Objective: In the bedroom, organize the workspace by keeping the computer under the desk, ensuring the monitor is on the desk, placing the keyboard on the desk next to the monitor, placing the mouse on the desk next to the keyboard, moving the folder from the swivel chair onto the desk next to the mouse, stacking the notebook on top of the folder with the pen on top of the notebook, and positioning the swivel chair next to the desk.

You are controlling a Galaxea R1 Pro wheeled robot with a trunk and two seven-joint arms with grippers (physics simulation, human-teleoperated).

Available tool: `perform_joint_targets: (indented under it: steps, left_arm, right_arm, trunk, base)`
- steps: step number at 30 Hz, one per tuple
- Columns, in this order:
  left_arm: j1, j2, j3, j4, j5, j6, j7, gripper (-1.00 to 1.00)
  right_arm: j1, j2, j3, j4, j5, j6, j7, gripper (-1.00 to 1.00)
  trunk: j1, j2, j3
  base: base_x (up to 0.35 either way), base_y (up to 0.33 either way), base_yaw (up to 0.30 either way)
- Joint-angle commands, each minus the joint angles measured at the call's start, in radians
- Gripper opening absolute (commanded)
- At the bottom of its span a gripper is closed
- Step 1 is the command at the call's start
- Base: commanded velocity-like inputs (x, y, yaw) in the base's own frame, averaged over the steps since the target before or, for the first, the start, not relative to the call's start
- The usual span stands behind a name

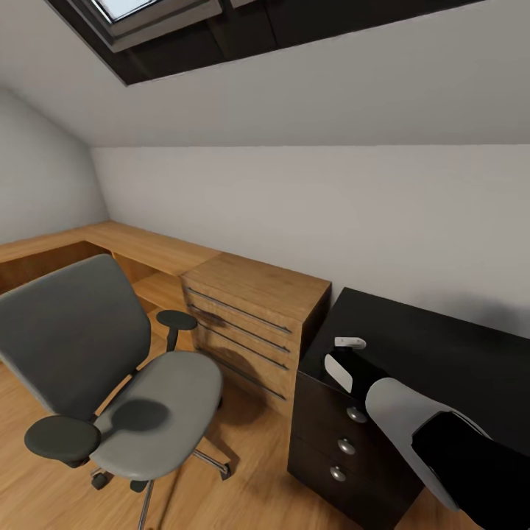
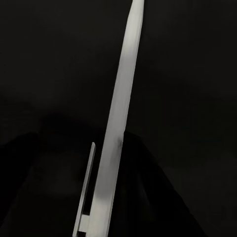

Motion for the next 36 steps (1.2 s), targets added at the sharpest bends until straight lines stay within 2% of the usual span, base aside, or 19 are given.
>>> perform_joint_targets:
  steps: [1, 36]
  left_arm:
    - [0.000, 0.000, -0.001, -0.001, 0.008, -0.004, 0.001, 1.00]
    - [0.000, 0.000, -0.001, -0.001, 0.008, -0.004, 0.002, 1.00]
  right_arm:
    - [0.000, -0.001, 0.008, 0.022, -0.007, 0.011, -0.006, -1.00]
    - [0.000, -0.001, 0.003, 0.012, -0.016, 0.018, -0.007, -1.00]
  trunk:
    - [0.000, 0.000, -0.001]
    - [0.000, 0.000, -0.001]
  base:
    - [0.000, 0.000, 0.000]
    - [0.000, 0.000, 0.000]
